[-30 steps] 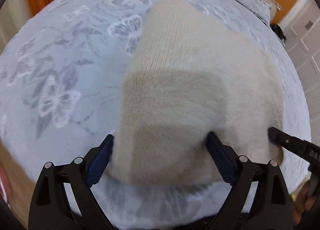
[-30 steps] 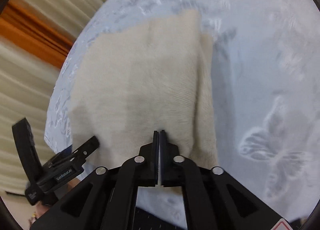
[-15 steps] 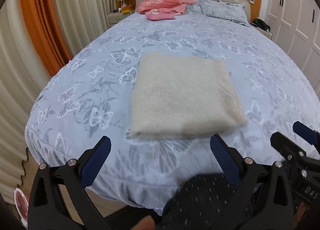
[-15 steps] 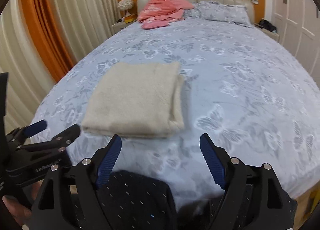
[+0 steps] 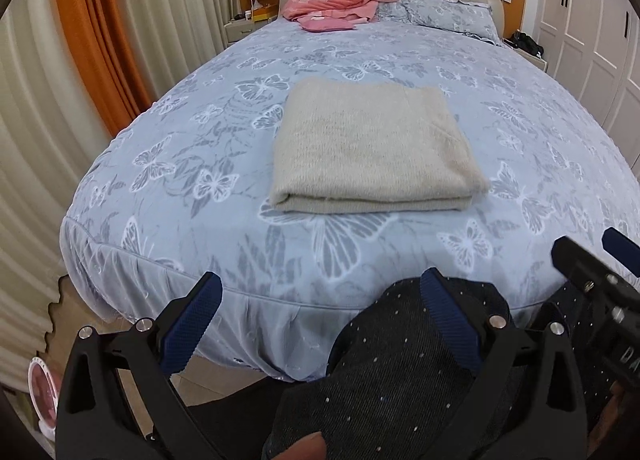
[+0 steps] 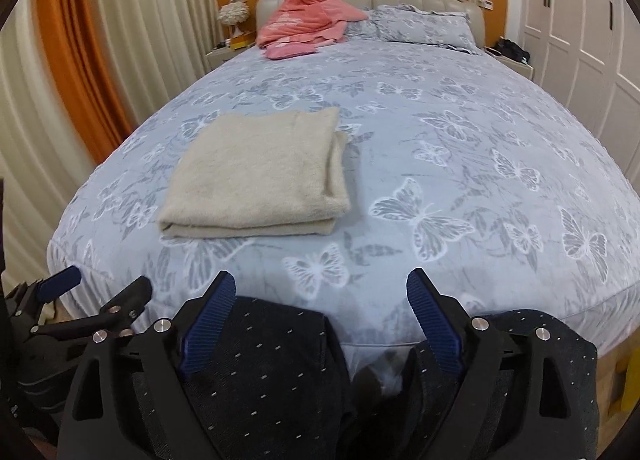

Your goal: Fold small clothes

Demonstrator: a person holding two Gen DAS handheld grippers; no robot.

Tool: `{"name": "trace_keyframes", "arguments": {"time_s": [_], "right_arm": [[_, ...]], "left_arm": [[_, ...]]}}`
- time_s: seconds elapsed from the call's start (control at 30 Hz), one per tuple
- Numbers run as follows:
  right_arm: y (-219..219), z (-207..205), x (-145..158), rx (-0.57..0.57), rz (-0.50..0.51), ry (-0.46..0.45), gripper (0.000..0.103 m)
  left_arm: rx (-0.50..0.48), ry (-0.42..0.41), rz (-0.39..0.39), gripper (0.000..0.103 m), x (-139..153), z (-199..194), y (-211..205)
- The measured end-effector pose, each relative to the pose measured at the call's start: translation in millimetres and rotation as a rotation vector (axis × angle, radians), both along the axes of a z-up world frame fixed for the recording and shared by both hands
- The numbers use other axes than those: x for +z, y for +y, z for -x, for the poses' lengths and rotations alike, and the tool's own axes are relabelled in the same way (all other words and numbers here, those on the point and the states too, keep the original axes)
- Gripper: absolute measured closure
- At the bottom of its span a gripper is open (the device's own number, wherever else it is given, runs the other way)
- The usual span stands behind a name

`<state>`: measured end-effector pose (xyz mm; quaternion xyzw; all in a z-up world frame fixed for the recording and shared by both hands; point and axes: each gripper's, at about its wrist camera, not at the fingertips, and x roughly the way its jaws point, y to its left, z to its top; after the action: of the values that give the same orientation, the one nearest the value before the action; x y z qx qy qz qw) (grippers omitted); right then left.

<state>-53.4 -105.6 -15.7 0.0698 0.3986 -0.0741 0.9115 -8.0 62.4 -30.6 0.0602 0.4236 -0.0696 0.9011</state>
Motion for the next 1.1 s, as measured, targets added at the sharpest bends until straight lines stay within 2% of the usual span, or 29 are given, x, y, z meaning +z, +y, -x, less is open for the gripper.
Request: {"name": "trace_keyframes", "arguments": {"time_s": [0.27,1.1], "right_arm": [[14.7,0.5,-9.7,0.017,0.021,0.028,0.017],[11.8,2.7,-10.5,-0.005,0.008,0.022,0.017]], "left_arm": [[0.043,0.02,0.021,0.006,-4.3,-1.3,7.9],[0.038,-0.001,-0.026,0.006,-3.2,2.6,1.0]]}}
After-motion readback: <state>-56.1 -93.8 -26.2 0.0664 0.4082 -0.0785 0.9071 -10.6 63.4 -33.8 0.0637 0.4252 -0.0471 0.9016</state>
